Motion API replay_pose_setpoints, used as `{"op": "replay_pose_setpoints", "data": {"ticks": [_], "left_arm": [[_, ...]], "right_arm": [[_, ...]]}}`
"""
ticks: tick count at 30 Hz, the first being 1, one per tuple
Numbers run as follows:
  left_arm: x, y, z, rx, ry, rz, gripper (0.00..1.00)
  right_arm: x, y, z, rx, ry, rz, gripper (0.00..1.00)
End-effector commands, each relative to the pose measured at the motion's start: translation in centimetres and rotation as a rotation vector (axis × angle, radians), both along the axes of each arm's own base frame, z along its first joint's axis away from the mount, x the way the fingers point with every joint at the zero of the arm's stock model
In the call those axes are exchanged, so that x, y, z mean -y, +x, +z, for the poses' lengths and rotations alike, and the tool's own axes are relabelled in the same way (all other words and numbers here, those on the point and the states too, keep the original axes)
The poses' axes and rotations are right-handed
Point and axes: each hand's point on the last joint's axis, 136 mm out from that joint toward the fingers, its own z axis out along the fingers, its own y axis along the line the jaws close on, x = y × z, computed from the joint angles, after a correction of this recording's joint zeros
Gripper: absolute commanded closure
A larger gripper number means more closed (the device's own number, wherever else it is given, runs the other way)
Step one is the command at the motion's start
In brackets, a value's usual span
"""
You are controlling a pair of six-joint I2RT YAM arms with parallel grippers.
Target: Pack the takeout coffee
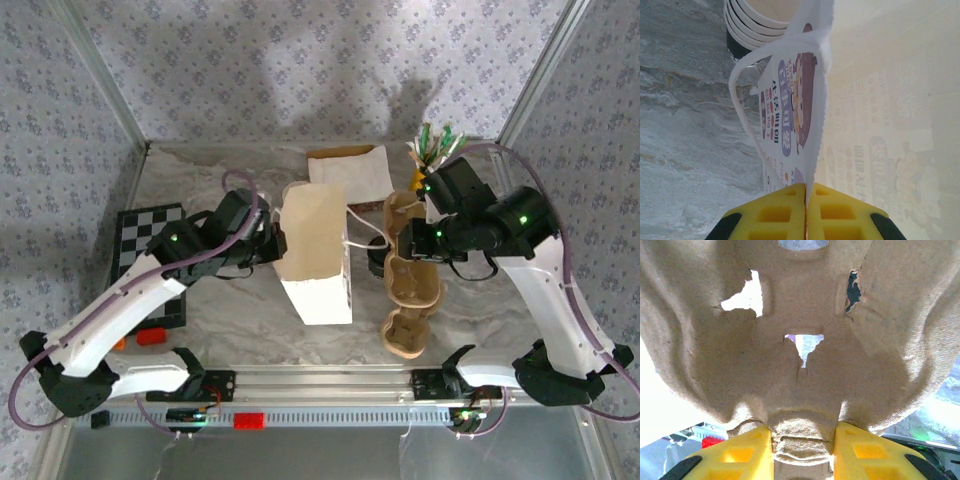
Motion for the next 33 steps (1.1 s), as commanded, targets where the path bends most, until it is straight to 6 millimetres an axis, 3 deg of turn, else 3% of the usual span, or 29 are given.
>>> {"op": "replay_pose_setpoints", "data": {"ticks": [1, 5, 19, 33], "left_arm": [[1.0, 0.7, 1.1, 0.037, -0.015, 0.015, 1.0], [1.9, 0.7, 0.5, 0.037, 0.021, 0.005, 1.0], [3.2, 0.1, 0.1, 0.047, 0.01, -0.011, 0.98], [4.2, 0.1, -0.2, 0.048, 0.047, -0.004, 1.0]], "right_arm": [[0.1, -0.5, 0.7, -0.024, 0.023, -0.031, 0.69], [-0.2, 0.2, 1.8, 0.006, 0.044, -0.045, 0.69], [-6.6, 3.4, 3.8, 0.066, 0.12, -0.031, 0.71], [-11.1, 6.1, 2.6, 0.068, 0.133, -0.109, 0.73]]}}
